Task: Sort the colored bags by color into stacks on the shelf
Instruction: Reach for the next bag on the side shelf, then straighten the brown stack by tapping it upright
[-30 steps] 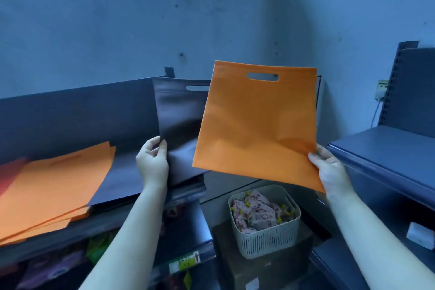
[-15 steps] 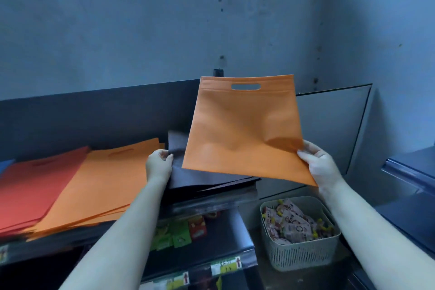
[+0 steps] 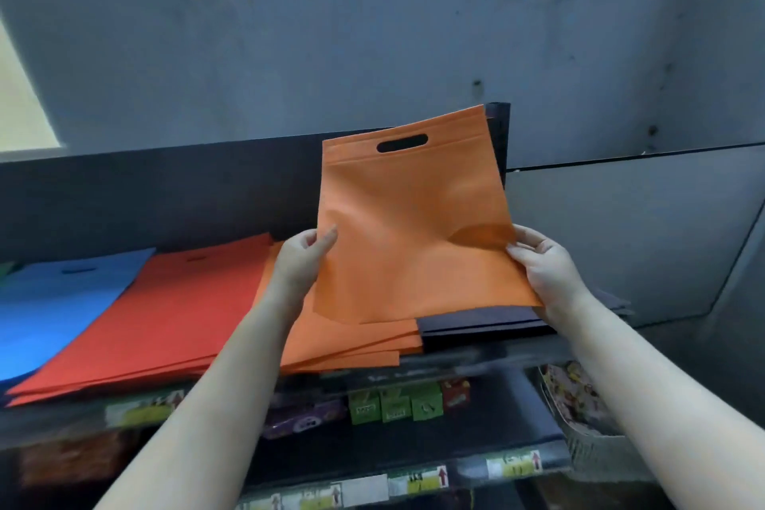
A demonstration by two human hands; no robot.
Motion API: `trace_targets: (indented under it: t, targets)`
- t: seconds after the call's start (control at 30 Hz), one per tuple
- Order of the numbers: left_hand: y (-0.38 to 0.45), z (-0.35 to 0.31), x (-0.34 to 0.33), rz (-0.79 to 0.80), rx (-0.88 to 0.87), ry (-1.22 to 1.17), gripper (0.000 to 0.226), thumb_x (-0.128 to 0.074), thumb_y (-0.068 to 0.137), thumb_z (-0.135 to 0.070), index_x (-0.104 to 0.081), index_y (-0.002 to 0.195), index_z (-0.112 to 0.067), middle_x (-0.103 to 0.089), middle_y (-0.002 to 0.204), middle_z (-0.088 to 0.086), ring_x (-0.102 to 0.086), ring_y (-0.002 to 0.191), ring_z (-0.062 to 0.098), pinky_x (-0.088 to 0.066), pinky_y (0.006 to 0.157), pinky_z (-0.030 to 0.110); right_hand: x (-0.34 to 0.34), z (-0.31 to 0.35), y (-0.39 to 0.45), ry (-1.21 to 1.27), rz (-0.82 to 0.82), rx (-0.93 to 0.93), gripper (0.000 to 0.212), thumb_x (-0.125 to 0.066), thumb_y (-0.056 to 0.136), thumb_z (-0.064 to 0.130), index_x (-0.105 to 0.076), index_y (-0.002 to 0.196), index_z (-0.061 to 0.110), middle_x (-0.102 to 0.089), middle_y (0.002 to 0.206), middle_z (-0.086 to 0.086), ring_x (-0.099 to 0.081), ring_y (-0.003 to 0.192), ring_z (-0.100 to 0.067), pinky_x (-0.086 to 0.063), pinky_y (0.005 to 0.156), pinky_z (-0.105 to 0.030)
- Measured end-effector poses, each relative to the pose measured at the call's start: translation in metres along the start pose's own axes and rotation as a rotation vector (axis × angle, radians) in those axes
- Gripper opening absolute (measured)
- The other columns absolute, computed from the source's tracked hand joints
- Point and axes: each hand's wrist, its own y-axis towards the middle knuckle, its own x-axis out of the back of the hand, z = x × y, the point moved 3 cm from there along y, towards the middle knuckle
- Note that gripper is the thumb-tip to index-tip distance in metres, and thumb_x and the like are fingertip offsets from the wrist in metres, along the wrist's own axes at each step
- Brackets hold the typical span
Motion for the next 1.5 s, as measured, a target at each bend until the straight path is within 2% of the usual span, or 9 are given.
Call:
trace_targets:
  t: [0.1,0.27,0.37,0.47,0.6,0.77,1.1,1.23,1.5]
  targets:
    - [0.006,0.009,0.038,-0.041,-0.103,0.186,0.014,-0.062,0.091,-0.016,-0.064,0.103,-0.011,-0.068,0.092,-0.001,-0.066,0.083,0.014,-0.052,0.064,0.018,-0.037,-0.017,0.003,-0.113,-0.002,0.013,0.021,-0.051,0.095,0.002,-0.065,0.105,0.015,-0.07,0.085,0.001,-0.068,0.065,-0.006,-0.055,0.057,-0.021]
    - [0.016,0.041,0.084,-0.179,-0.165,0.52,0.022,-0.063,0.089,-0.012,-0.06,0.109,-0.003,-0.066,0.106,0.011,-0.061,0.098,0.026,-0.048,0.083,0.034,-0.089,-0.044,0.011,-0.568,-0.036,0.164,0.015,-0.063,0.089,0.009,-0.068,0.103,0.007,-0.066,0.082,0.001,-0.062,0.08,-0.018,-0.047,0.071,-0.027]
    - [0.019,0.058,0.093,-0.155,-0.155,0.718,0.021,-0.061,0.091,-0.016,-0.059,0.109,-0.005,-0.065,0.108,0.013,-0.059,0.102,0.031,-0.047,0.084,0.037,-0.11,-0.055,0.011,-0.951,-0.059,0.271,0.024,-0.063,0.089,0.016,-0.067,0.111,0.008,-0.065,0.089,-0.003,-0.059,0.088,-0.02,-0.04,0.073,-0.025]
    - [0.025,0.072,0.091,-0.074,-0.117,0.943,0.027,-0.059,0.092,-0.022,-0.057,0.114,-0.007,-0.062,0.116,0.013,-0.057,0.11,0.033,-0.047,0.088,0.039,-0.122,-0.066,0.009,-1.233,-0.004,0.254,0.032,-0.058,0.091,0.017,-0.06,0.121,0.007,-0.066,0.109,-0.012,-0.059,0.103,-0.032,-0.049,0.081,-0.036]
    - [0.028,0.083,0.088,0.0,-0.073,1.148,0.038,-0.057,0.091,-0.033,-0.05,0.122,-0.011,-0.057,0.122,0.01,-0.055,0.112,0.03,-0.046,0.087,0.036,-0.124,-0.077,0.008,-1.511,0.077,0.159,0.022,-0.052,0.088,0.015,-0.059,0.109,0.011,-0.063,0.11,-0.01,-0.058,0.1,-0.032,-0.043,0.07,-0.032]
    - [0.03,0.079,0.082,-0.054,-0.208,1.339,0.049,-0.053,0.09,-0.046,-0.046,0.129,-0.017,-0.05,0.125,0.002,-0.048,0.113,0.023,-0.042,0.089,0.034,-0.12,-0.072,0.01,-1.596,0.146,0.17,0.032,-0.053,0.091,0.027,-0.053,0.121,0.016,-0.054,0.116,-0.003,-0.053,0.108,-0.025,-0.044,0.078,-0.032]
    - [0.035,0.018,-0.05,0.03,-0.484,1.236,0.047,-0.041,0.094,-0.049,-0.048,0.13,-0.02,-0.052,0.129,0.0,-0.049,0.116,0.021,-0.039,0.087,0.034,-0.054,-0.01,0.031,-1.745,0.138,0.32,0.041,-0.046,0.096,0.037,-0.047,0.131,0.016,-0.051,0.124,-0.003,-0.046,0.118,-0.023,-0.042,0.09,-0.034]
    - [0.034,0.008,-0.112,0.088,-0.481,1.237,0.047,-0.04,0.094,-0.051,-0.047,0.13,-0.022,-0.051,0.128,-0.002,-0.046,0.117,0.022,-0.035,0.082,0.033,-0.006,0.005,0.042,-1.783,0.142,0.274,0.04,-0.045,0.096,0.038,-0.048,0.13,0.016,-0.051,0.123,-0.004,-0.045,0.119,-0.023,-0.042,0.092,-0.035]
    - [0.043,0.038,-0.175,0.196,-0.324,1.234,0.05,-0.045,0.087,-0.058,-0.05,0.128,-0.03,-0.051,0.13,-0.006,-0.045,0.122,0.018,-0.036,0.09,0.032,0.078,0.005,0.07,-1.728,0.156,0.105,0.042,-0.046,0.096,0.037,-0.047,0.134,0.018,-0.049,0.133,-0.004,-0.045,0.125,-0.025,-0.041,0.096,-0.035]
